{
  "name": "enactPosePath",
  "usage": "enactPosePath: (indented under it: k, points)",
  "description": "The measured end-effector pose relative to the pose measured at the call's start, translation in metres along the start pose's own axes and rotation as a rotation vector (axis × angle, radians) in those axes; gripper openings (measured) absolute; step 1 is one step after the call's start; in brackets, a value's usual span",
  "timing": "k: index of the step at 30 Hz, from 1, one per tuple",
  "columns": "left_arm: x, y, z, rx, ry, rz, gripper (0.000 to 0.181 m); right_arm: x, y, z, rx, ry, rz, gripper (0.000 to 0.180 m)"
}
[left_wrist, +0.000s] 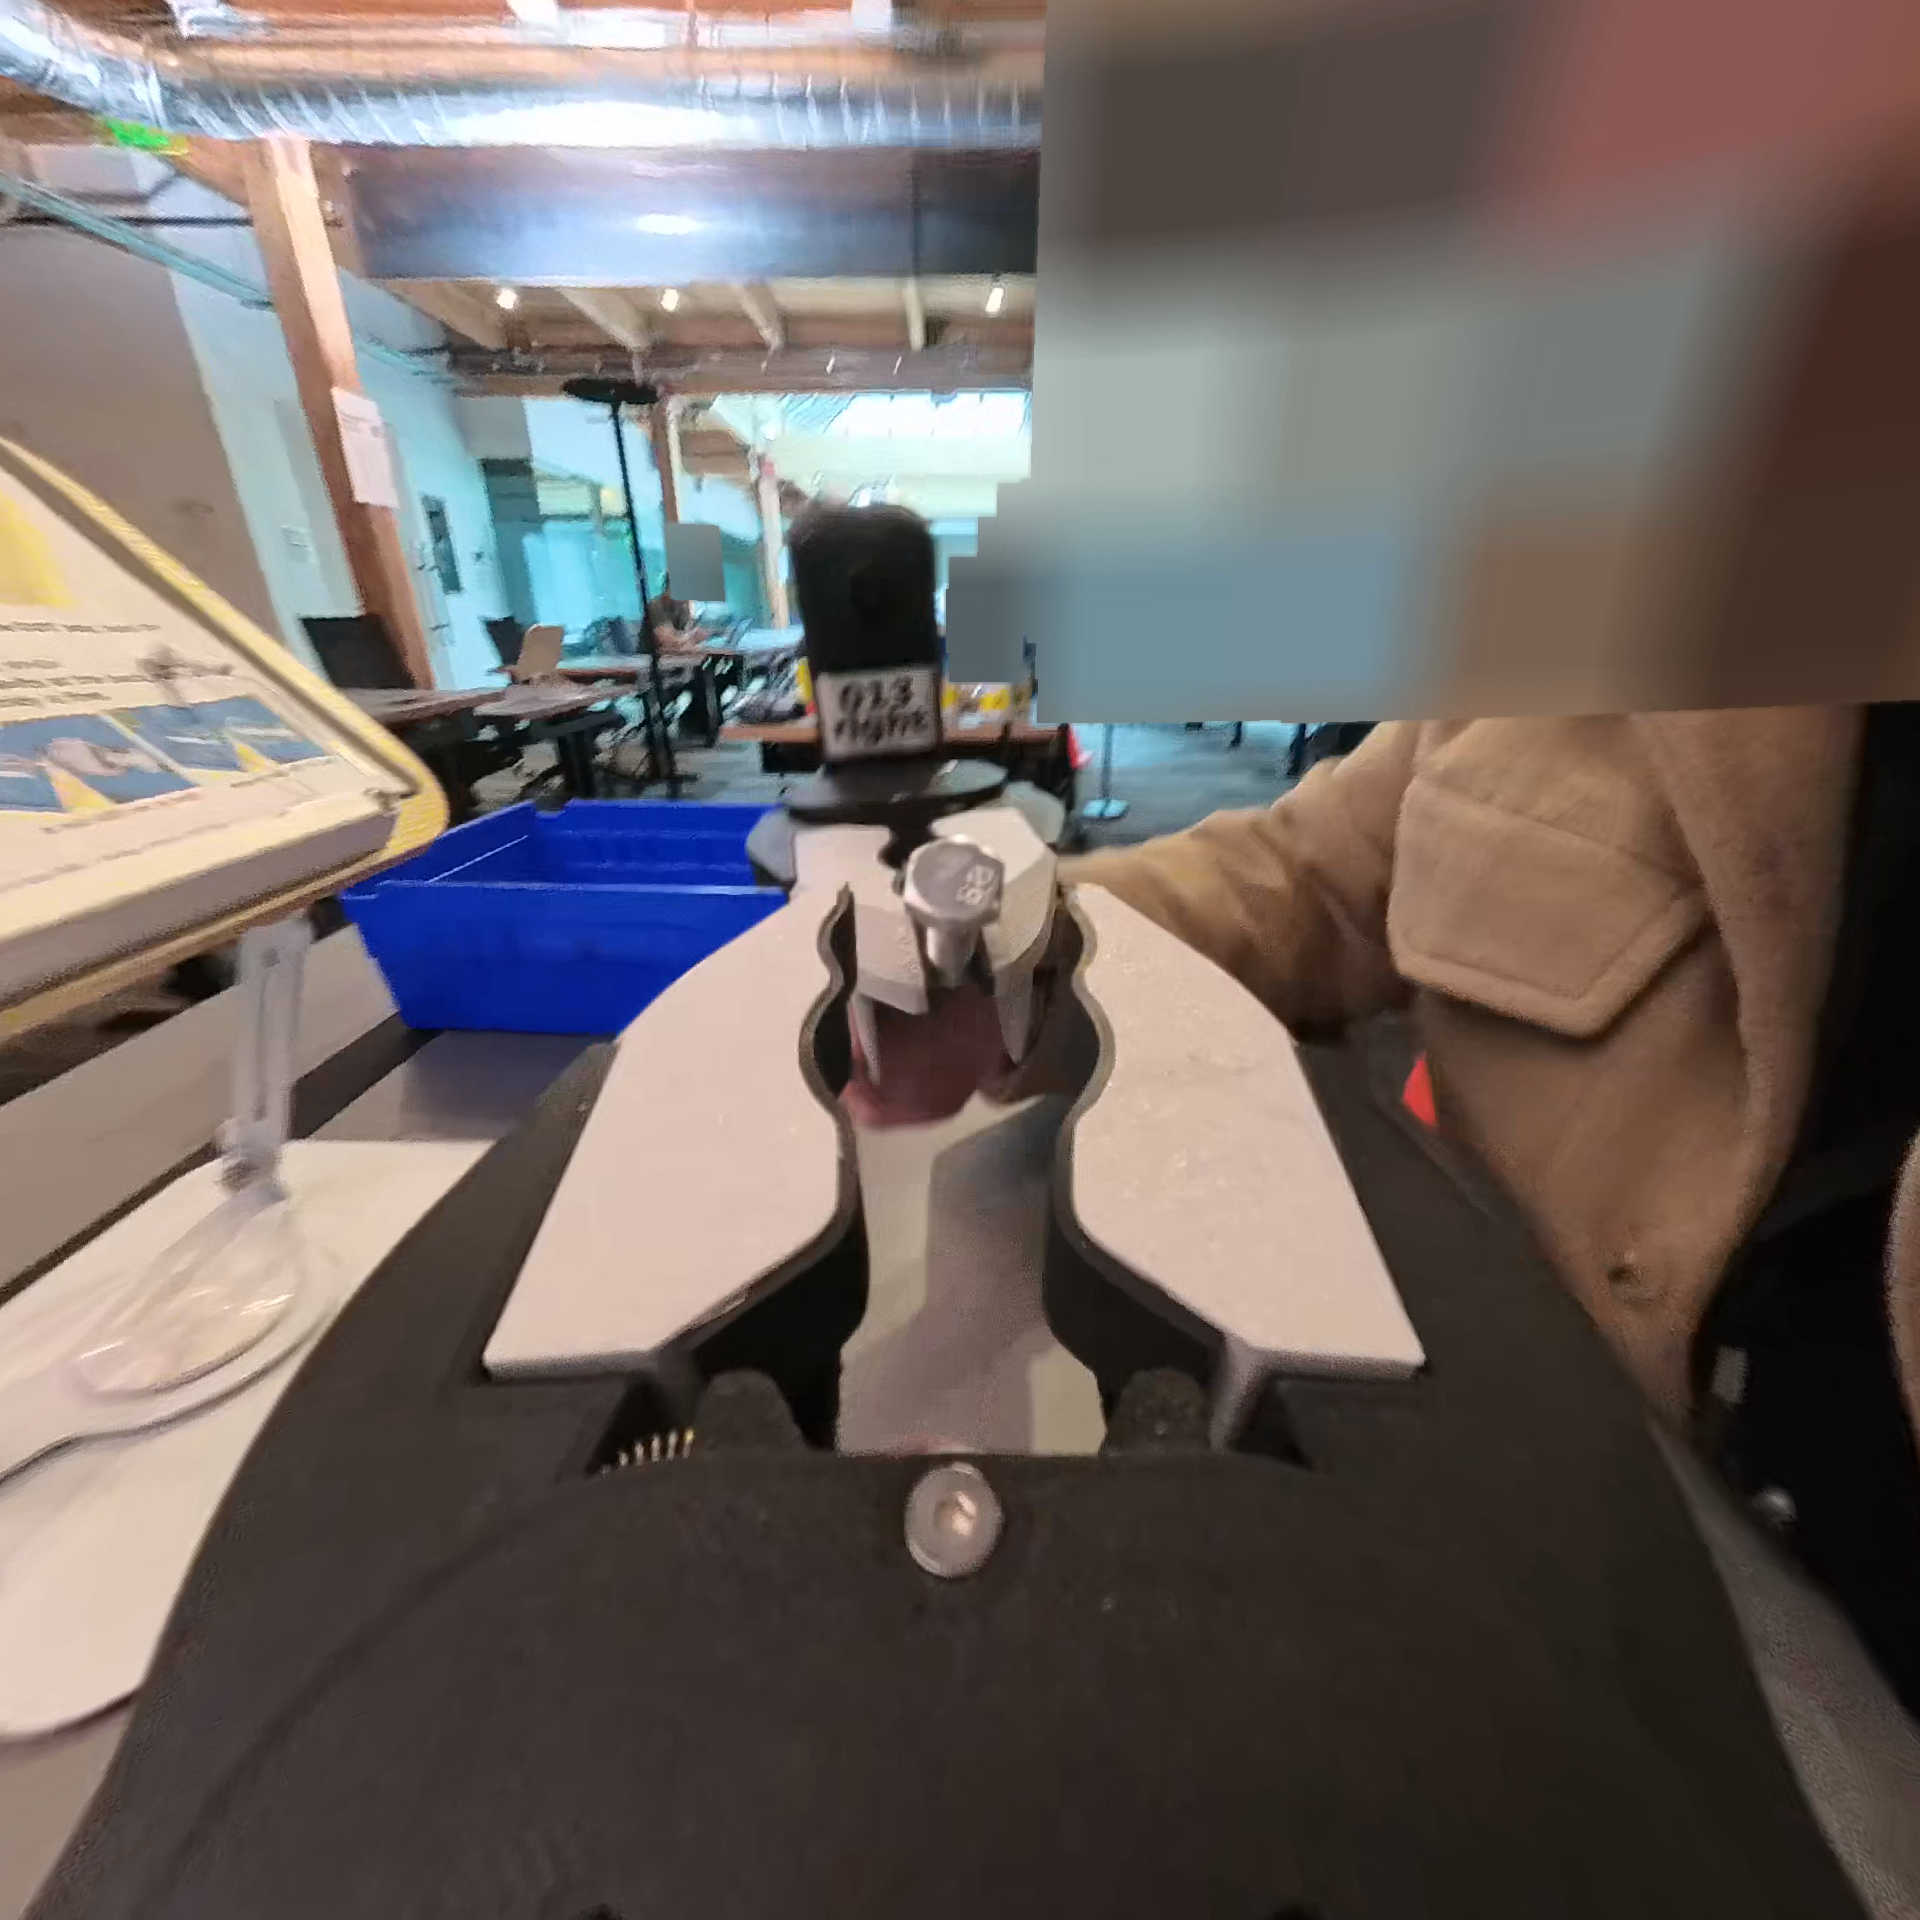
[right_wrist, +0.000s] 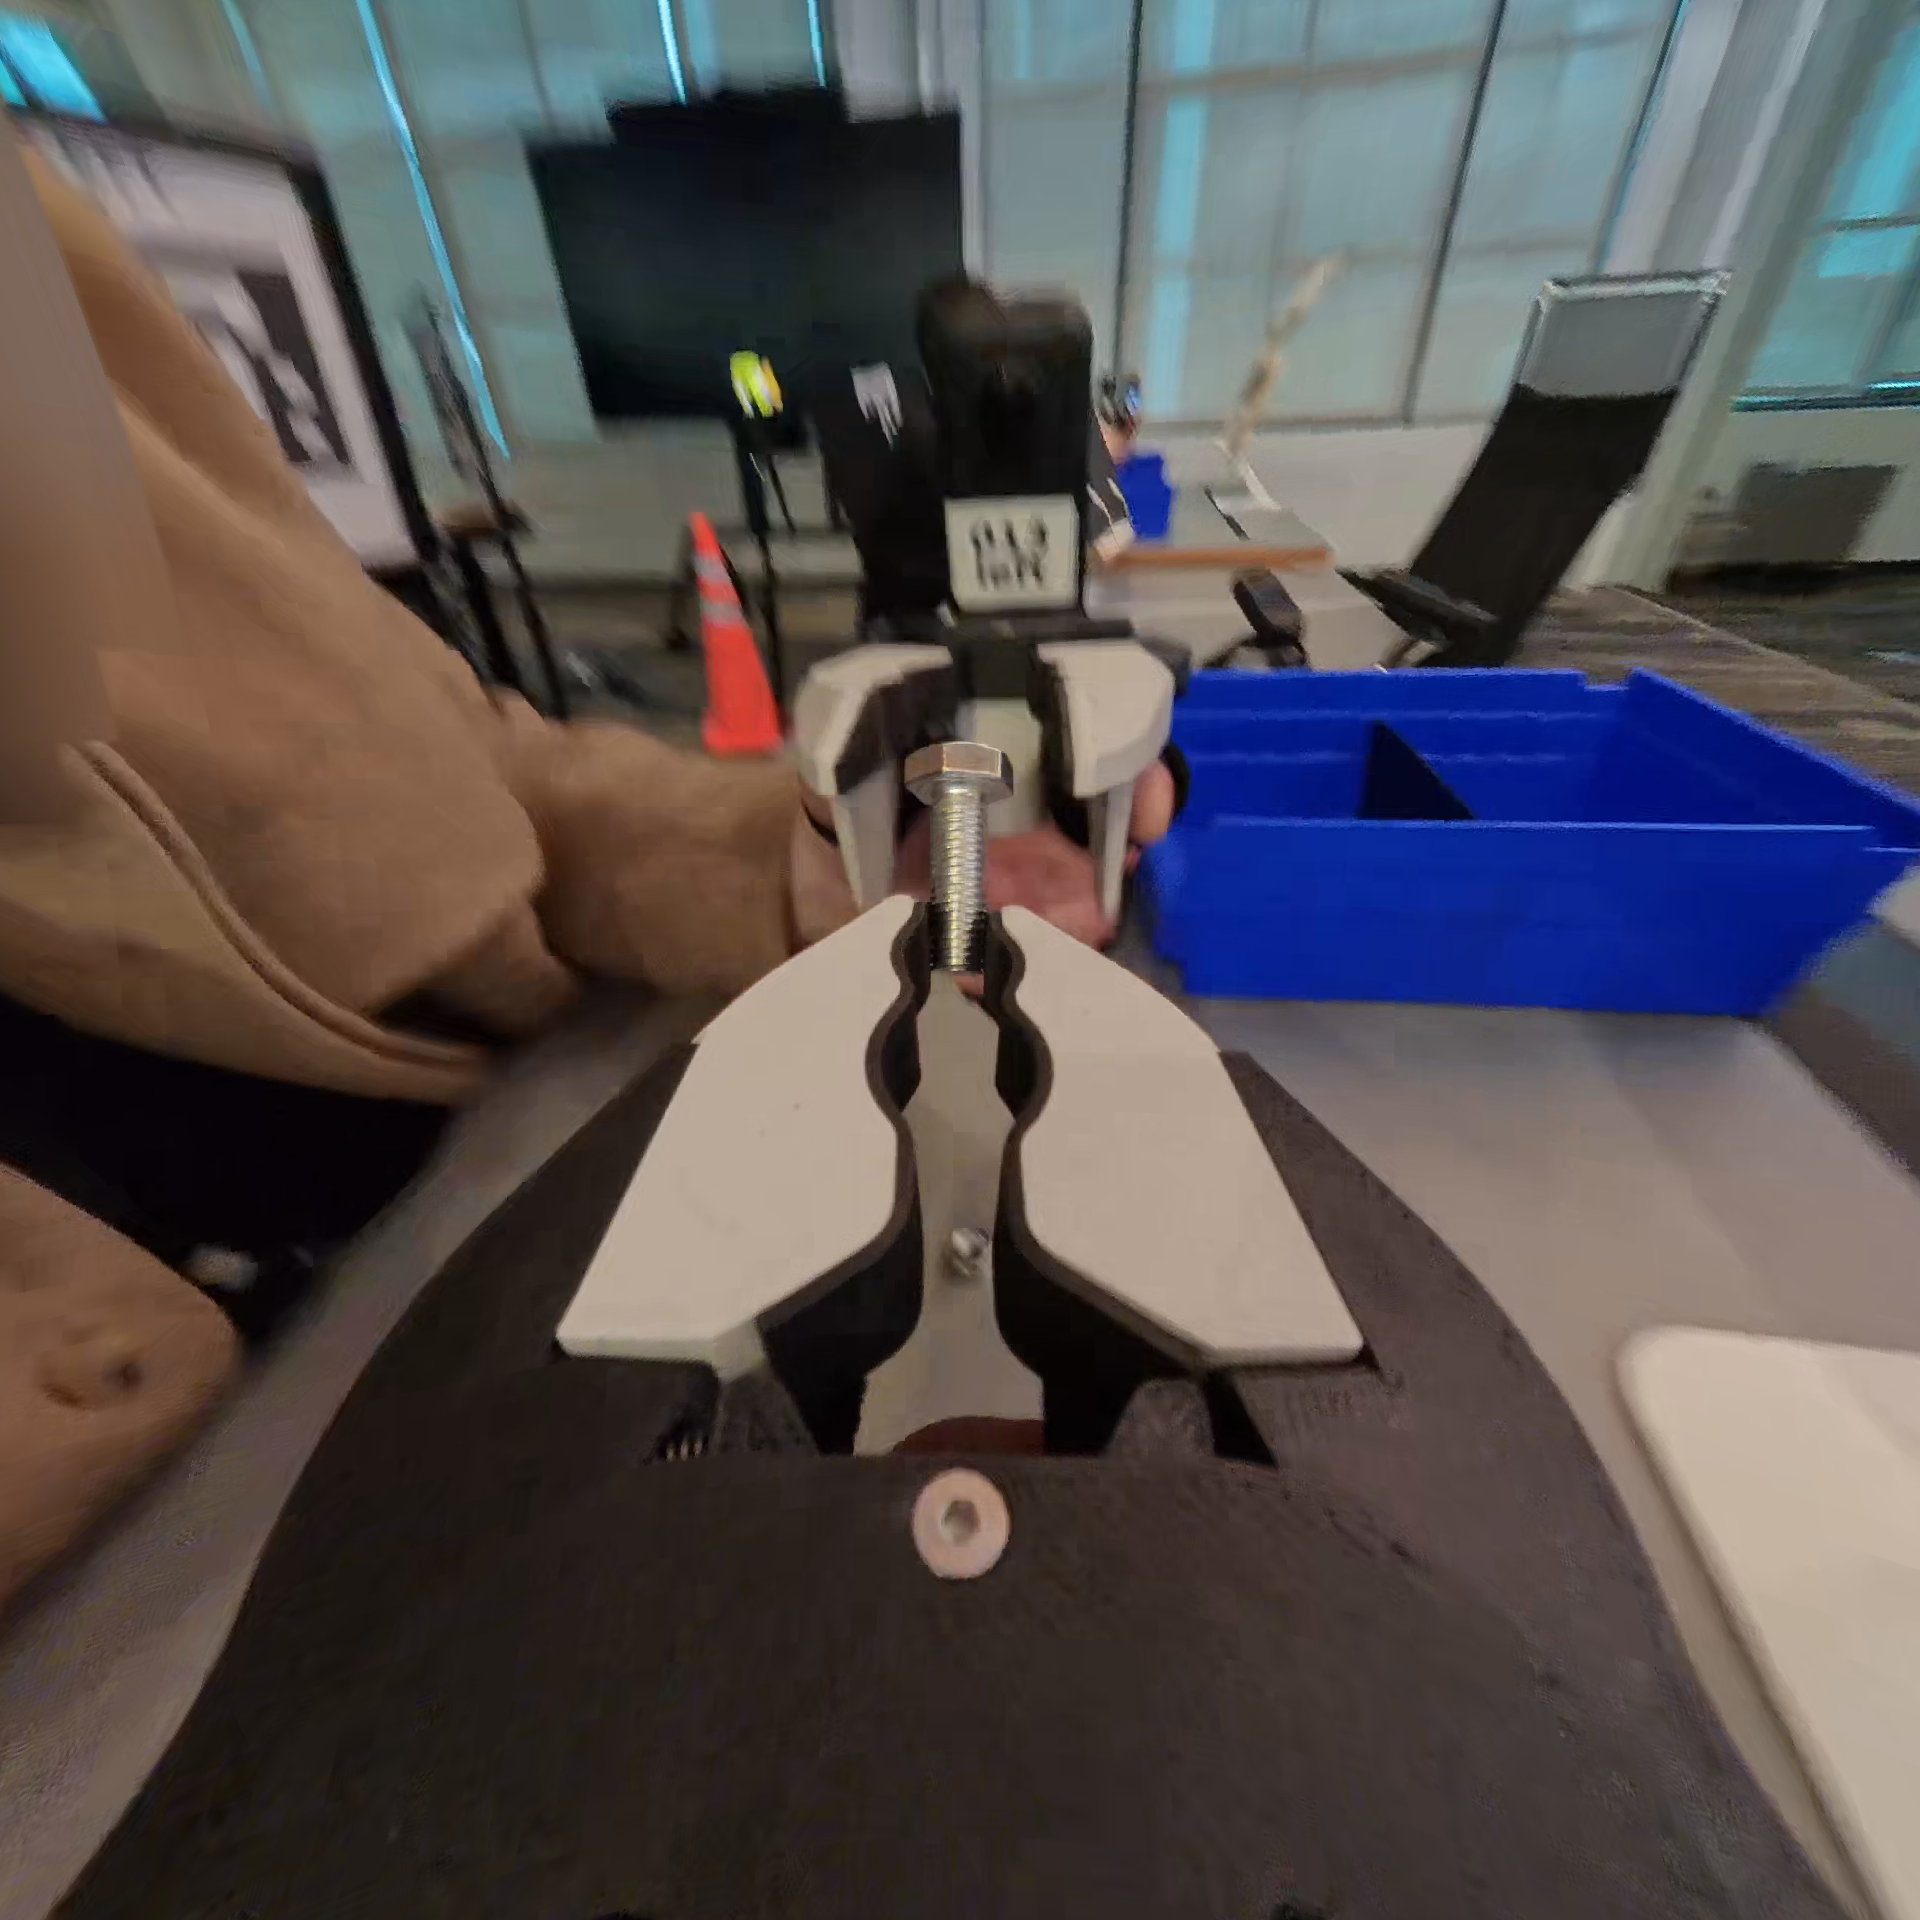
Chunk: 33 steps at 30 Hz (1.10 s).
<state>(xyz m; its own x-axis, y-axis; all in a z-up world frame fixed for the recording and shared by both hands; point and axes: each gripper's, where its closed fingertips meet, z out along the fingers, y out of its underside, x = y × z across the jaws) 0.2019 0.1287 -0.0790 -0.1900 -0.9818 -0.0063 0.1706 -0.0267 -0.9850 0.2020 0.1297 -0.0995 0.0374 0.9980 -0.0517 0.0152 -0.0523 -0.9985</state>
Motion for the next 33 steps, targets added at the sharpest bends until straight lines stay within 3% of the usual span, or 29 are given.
enactPosePath:
  k: [7,14,26,33]
  points:
    - [-0.005,0.025,0.0,-0.287,-0.107,0.161,0.034,0.01,0.018,-0.011,-0.269,0.115,-0.256,0.009]
    - [-0.006,0.035,0.003,-0.344,-0.125,0.189,0.026,0.012,0.031,-0.011,-0.378,0.139,-0.311,0.009]
    - [-0.011,0.04,0.001,-0.367,-0.147,0.179,0.019,0.015,0.031,-0.009,-0.381,0.181,-0.373,0.009]
    - [-0.008,0.039,0.001,-0.363,-0.135,0.226,0.022,0.01,0.03,-0.011,-0.337,0.108,-0.272,0.009]
